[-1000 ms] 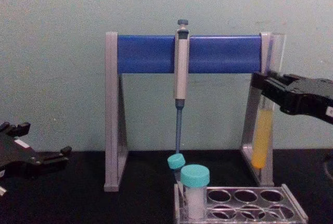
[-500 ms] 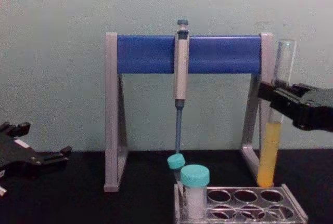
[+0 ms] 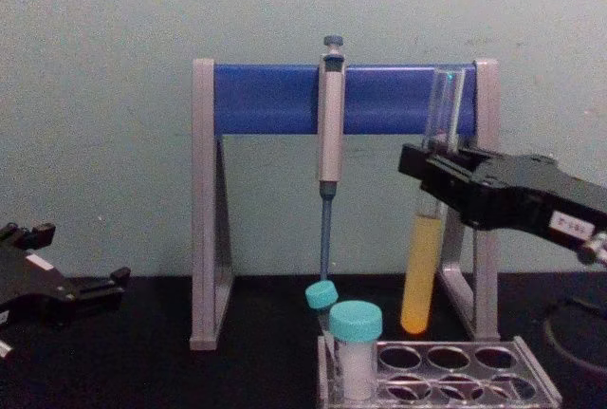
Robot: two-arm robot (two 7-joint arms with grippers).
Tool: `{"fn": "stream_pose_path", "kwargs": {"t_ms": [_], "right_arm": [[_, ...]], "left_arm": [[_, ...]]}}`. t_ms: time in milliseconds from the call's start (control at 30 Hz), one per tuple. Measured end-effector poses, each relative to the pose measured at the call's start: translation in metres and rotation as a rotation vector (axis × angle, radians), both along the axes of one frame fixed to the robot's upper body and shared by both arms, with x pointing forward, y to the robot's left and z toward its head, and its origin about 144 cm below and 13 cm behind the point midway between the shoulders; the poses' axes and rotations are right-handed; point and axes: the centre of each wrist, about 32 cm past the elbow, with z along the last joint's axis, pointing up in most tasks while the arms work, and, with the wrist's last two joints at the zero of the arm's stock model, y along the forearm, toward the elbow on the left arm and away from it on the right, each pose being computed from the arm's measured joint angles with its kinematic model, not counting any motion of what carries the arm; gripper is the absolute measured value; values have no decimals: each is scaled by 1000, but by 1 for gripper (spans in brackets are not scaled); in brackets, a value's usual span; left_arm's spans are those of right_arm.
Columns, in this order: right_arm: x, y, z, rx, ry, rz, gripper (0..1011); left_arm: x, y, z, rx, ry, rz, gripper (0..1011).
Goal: Pick up the test tube from the test tube rack, shake it, then place it back into the test tube rack.
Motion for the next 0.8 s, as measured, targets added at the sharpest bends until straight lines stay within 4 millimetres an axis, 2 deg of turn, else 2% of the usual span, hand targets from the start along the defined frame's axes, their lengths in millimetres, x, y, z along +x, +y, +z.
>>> {"fn": "stream_pose_path", "kwargs": {"t_ms": [333,533,800], "right_arm": [[29,4,-1,2,-4,-42,230],[34,-2,0,4,-8,-91,230],[32,-10,0,5,-10,-125,230]], "left_arm": [[0,0,0,0,0,0,1010],[0,0,0,0,0,0,1010],[0,0,0,0,0,0,1010]]}}
